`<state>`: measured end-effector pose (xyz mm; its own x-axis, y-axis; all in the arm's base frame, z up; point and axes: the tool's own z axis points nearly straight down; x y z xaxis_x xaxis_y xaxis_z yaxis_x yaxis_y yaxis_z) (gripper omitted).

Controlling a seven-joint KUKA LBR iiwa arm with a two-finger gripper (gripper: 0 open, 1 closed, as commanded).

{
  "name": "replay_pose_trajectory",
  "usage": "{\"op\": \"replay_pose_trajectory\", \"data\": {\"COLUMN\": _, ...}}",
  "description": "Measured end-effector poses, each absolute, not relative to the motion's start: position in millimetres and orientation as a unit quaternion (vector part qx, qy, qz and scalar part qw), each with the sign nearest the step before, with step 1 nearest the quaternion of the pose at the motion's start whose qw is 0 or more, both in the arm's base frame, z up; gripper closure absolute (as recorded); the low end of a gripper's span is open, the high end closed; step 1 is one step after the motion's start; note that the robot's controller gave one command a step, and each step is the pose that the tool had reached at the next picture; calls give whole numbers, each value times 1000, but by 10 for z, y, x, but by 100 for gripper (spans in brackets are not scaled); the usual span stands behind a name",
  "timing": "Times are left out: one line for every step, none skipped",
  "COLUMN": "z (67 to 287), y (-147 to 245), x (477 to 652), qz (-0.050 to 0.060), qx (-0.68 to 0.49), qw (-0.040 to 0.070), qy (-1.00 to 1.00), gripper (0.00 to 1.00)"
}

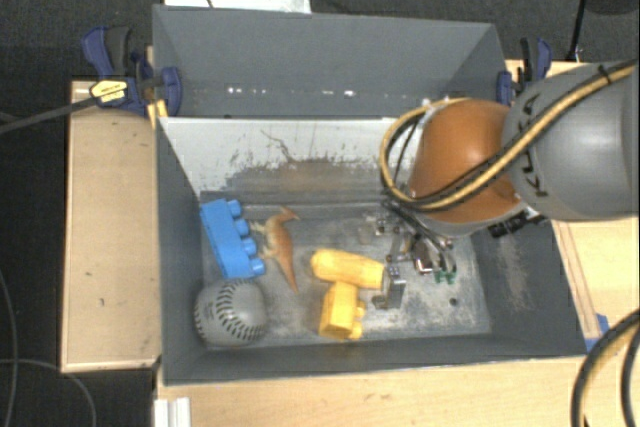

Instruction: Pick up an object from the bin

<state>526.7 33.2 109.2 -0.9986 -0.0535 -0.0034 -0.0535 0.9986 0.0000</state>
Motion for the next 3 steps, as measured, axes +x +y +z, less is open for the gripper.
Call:
{"op": "replay_pose_trajectory", "data": {"z": 702, "y": 510, "x": 5345, "qz": 0, "qx": 115, "qw": 0, "qy": 993, "gripper": 100}}
{"op": "replay_pose_trajectory", "data": {"z": 703, "y": 509, "x": 5345, "qz": 0, "qx": 115, "qw": 0, "qy": 993, "gripper": 100}}
{"op": "replay_pose_trajectory", "data": {"z": 1750, "y": 231, "x": 5341, "qz": 0, "qx": 117, "qw": 1, "qy": 993, "gripper": 100}}
